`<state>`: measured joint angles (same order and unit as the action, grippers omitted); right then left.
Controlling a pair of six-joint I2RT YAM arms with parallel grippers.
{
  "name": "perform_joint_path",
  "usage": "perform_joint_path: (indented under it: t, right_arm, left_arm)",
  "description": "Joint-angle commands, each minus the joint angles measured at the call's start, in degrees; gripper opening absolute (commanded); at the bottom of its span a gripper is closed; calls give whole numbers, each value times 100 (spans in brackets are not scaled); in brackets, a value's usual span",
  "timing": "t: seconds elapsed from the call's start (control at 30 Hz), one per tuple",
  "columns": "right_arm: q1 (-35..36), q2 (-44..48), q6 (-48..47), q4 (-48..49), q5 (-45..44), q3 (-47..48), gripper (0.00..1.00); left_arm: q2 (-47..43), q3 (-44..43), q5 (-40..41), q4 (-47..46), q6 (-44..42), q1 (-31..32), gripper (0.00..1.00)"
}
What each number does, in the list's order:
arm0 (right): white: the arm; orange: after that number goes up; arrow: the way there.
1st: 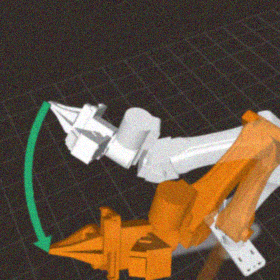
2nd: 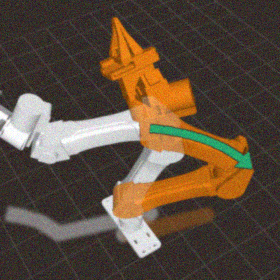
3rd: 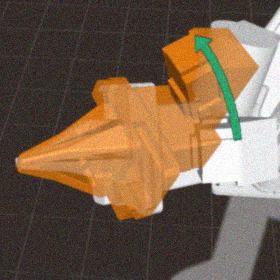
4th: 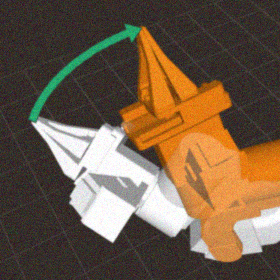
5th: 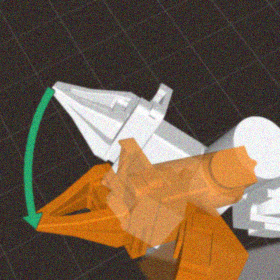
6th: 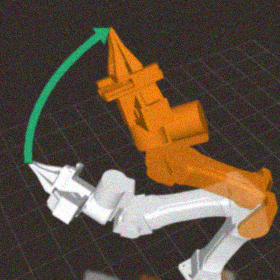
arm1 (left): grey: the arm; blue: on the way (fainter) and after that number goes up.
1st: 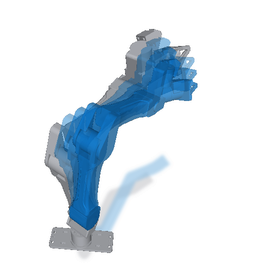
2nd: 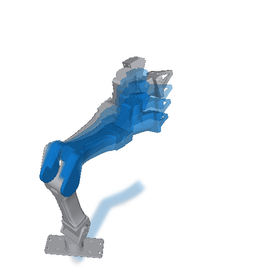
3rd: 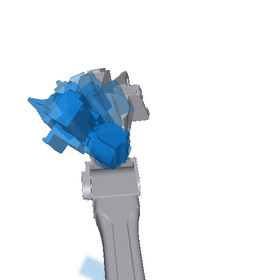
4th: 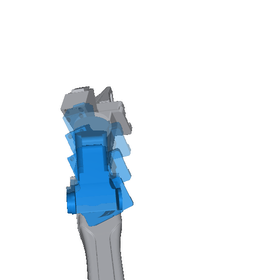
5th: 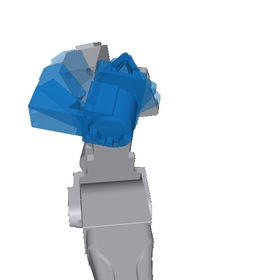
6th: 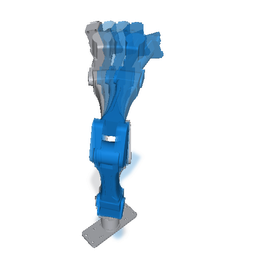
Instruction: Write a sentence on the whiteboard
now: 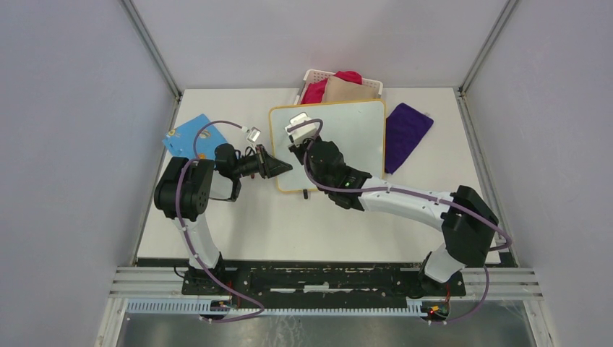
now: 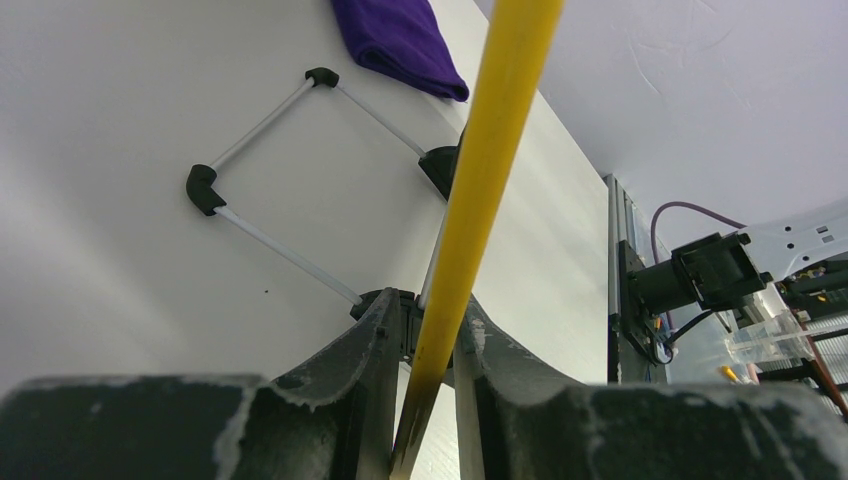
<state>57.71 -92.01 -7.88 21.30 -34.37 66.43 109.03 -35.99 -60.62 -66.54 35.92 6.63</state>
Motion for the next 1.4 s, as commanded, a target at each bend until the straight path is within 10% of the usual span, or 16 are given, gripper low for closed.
perform_joint_path:
  t: [0.0,1.37]
  right_arm:
    - [-39,-68,76,153,35,345,0]
    - [-164,-602,250,-126,450,819,0]
  left_arm:
    - [-41,33,291,89,-323,23,2]
    - [-124,19,289,225,-436,89,2]
